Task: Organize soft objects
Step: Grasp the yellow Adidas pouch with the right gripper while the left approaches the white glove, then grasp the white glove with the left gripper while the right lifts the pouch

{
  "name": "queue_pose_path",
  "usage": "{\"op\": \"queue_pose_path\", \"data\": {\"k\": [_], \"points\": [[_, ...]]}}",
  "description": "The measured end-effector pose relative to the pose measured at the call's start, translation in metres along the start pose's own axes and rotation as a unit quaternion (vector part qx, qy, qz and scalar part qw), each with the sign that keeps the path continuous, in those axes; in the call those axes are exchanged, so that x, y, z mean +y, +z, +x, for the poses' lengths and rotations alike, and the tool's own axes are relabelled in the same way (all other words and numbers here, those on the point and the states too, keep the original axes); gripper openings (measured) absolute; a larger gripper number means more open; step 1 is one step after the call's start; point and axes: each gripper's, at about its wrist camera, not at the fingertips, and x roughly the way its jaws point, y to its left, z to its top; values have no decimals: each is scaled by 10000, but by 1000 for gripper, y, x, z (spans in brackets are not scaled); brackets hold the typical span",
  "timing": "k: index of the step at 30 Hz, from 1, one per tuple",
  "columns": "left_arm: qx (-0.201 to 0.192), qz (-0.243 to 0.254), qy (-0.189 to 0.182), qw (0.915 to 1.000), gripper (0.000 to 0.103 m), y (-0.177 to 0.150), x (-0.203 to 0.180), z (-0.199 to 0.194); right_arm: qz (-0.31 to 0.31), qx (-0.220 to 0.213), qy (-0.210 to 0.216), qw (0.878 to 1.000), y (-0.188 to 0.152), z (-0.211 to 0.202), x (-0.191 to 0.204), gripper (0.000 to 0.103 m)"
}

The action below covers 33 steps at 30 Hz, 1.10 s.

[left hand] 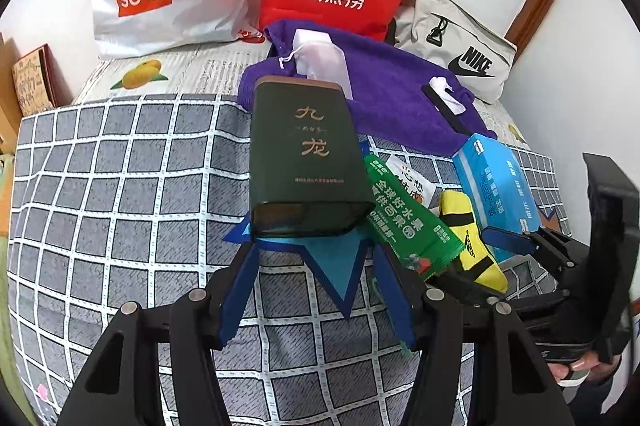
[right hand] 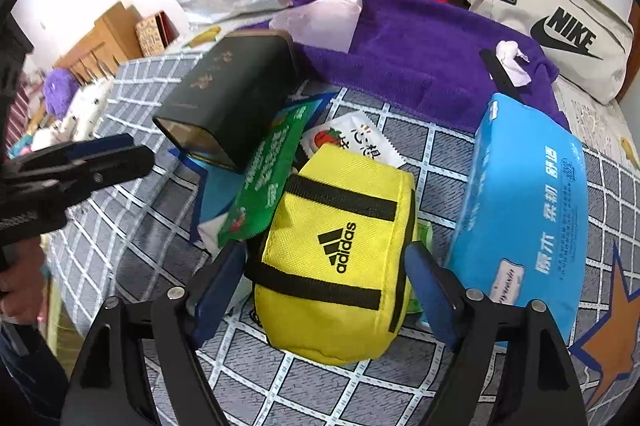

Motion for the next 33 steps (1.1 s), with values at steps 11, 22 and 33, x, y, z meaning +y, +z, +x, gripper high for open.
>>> {"op": "queue_pose_path", "data": {"k": [11, 22, 33], "points": [[89, 139, -215, 9996, 57, -1, -14, 15, -253, -378, 123, 9989, -12, -32, -4, 22], [66, 432, -397, 9983, 57, 2, -43, 19, -317, -646, 277, 9970, -18, -46, -10, 13], [140, 349, -295, 9989, 57, -3, -36, 20, -192, -716, 51, 9972, -15, -17, -11, 33]]}}
